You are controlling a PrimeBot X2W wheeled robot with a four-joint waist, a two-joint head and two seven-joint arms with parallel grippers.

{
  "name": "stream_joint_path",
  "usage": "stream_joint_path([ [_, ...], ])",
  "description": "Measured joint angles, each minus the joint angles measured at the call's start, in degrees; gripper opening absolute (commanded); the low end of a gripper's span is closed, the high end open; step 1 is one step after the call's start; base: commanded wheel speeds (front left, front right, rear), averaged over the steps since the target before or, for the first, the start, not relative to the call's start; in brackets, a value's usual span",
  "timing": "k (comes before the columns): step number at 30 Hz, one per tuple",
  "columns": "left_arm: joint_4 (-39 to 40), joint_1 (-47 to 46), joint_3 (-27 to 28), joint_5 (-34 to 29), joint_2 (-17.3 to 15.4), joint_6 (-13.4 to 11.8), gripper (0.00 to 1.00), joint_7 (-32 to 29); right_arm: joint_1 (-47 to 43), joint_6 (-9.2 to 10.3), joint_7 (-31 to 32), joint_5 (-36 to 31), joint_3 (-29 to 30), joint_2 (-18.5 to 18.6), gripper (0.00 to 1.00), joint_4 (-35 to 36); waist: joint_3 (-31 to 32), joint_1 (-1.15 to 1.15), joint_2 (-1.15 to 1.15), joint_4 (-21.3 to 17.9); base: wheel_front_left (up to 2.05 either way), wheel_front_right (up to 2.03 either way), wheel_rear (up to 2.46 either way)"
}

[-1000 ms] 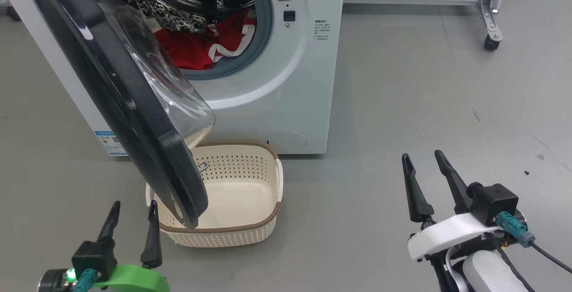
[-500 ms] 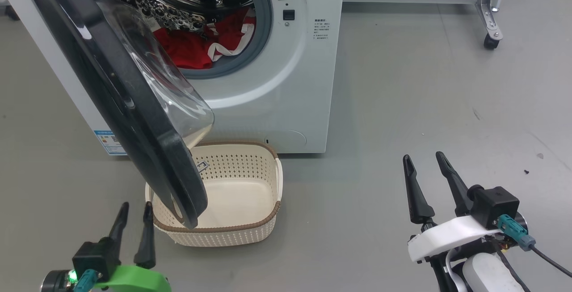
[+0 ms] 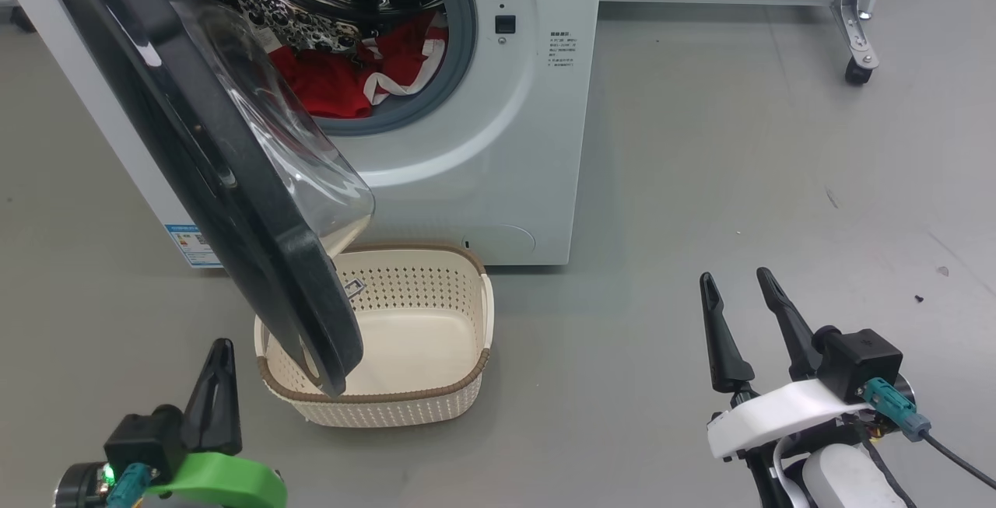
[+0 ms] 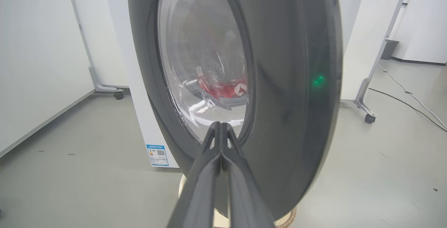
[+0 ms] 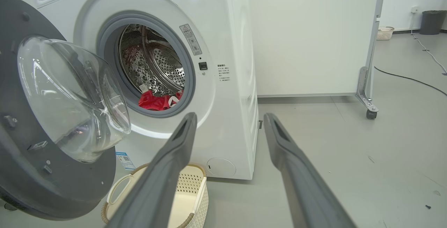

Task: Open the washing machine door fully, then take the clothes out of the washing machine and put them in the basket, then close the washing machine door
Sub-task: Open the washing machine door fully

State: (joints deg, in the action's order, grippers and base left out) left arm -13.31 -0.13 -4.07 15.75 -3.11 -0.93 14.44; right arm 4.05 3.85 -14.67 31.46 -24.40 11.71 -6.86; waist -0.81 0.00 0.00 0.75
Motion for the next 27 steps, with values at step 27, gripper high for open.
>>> stream_joint_path([
  [27, 15.96, -16.41, -1.49, 2.82, -0.75, 3.32, 0.00, -3.05, -1.13, -2.04, 0.00, -1.96, 2.44, -2.90, 1.00, -1.62, 1.09, 0.00, 0.00, -0.59, 0.00, 0.00, 0.00],
])
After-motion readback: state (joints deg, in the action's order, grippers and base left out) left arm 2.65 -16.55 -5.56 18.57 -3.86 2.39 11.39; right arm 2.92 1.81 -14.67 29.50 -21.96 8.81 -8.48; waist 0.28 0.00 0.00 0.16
